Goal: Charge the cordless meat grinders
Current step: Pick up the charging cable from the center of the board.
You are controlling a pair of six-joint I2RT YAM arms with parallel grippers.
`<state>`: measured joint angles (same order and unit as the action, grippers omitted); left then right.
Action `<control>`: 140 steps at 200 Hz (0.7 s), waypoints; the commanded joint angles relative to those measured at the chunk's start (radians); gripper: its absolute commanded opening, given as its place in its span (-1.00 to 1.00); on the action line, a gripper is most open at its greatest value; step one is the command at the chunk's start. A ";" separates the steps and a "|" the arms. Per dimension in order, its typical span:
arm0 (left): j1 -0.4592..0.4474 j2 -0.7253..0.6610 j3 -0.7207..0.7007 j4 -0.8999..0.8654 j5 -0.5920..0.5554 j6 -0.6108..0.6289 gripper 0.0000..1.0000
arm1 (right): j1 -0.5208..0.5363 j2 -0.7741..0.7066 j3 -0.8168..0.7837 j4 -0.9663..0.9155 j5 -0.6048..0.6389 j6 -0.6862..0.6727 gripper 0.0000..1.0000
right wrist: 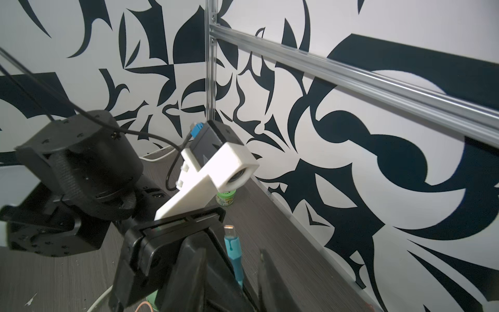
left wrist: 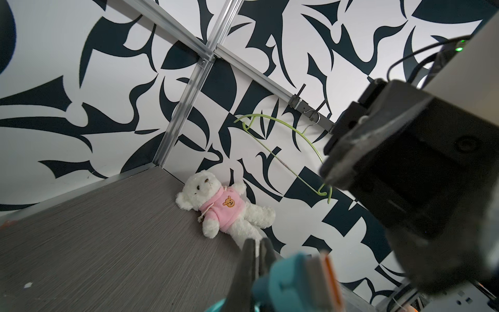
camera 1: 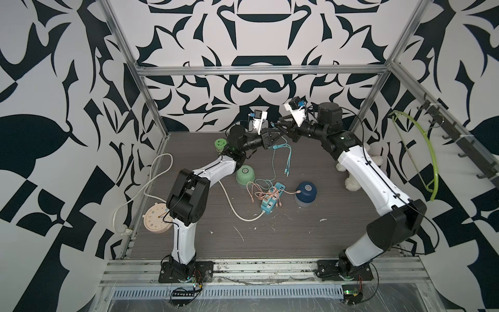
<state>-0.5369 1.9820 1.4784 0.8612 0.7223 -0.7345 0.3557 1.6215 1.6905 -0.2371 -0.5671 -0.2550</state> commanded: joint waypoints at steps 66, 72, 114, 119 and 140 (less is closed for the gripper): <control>0.000 0.012 -0.018 0.090 0.061 -0.023 -1.00 | 0.000 0.091 0.153 -0.137 -0.114 0.008 -0.49; 0.000 0.012 -0.019 0.094 0.062 -0.023 -1.00 | 0.000 0.095 0.159 -0.148 -0.117 0.005 -0.52; -0.001 0.004 -0.027 0.102 0.065 -0.023 -1.00 | -0.002 0.104 0.173 -0.181 -0.121 -0.026 -0.97; -0.001 0.004 -0.028 0.102 0.066 -0.023 -1.00 | -0.004 0.106 0.173 -0.181 -0.122 -0.028 -1.00; 0.000 -0.009 -0.044 0.100 0.063 -0.012 -1.00 | -0.006 0.113 0.184 -0.178 -0.121 -0.050 -1.00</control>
<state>-0.5369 1.9900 1.4582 0.9272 0.7803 -0.7555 0.3466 1.7321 1.8263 -0.4110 -0.6556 -0.2752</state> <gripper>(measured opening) 0.064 0.048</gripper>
